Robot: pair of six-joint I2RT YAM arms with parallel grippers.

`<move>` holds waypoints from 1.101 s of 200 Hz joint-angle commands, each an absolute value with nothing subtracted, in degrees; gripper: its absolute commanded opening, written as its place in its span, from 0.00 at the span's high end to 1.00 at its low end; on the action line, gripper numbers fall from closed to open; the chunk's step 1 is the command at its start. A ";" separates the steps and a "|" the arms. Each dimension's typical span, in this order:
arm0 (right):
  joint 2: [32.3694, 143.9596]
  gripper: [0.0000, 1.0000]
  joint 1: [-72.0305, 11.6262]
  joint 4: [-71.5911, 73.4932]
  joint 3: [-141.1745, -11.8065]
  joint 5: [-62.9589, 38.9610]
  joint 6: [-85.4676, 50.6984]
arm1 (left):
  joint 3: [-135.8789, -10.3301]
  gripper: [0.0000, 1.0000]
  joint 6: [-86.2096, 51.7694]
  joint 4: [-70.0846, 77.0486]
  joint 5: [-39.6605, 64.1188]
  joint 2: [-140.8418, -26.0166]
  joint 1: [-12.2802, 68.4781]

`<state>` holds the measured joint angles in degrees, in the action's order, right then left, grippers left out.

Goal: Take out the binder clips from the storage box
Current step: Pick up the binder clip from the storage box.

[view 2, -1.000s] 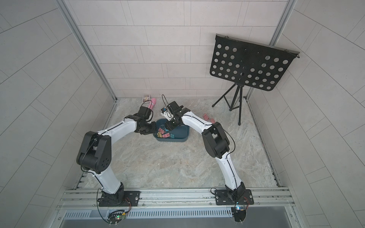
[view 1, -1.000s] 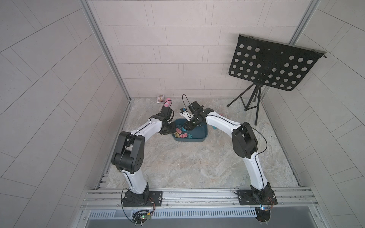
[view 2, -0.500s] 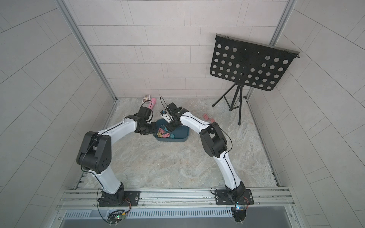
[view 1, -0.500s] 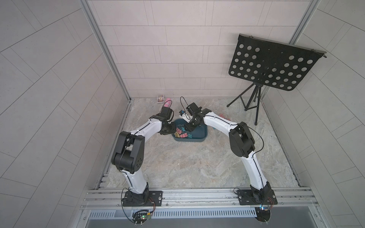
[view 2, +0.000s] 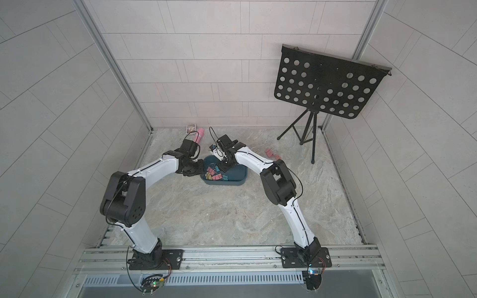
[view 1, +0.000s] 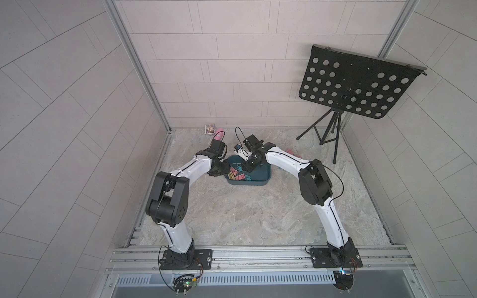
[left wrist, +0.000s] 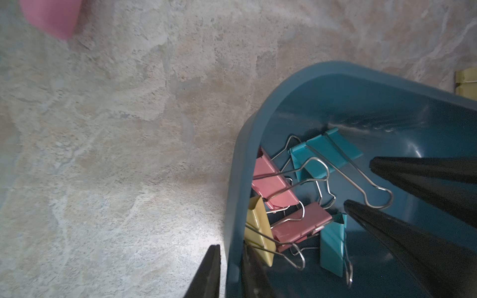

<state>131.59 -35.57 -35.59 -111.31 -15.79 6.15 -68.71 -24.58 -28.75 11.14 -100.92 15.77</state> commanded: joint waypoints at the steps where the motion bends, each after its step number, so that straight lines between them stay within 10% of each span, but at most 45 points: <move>1: 132.09 0.60 -35.82 -34.99 -112.18 -15.19 6.99 | -67.93 0.76 -24.39 -28.83 10.70 -100.03 15.45; 220: 122.14 0.93 -35.02 -33.93 -102.21 -7.75 9.46 | -67.87 0.76 -24.35 -29.18 10.41 -99.54 15.42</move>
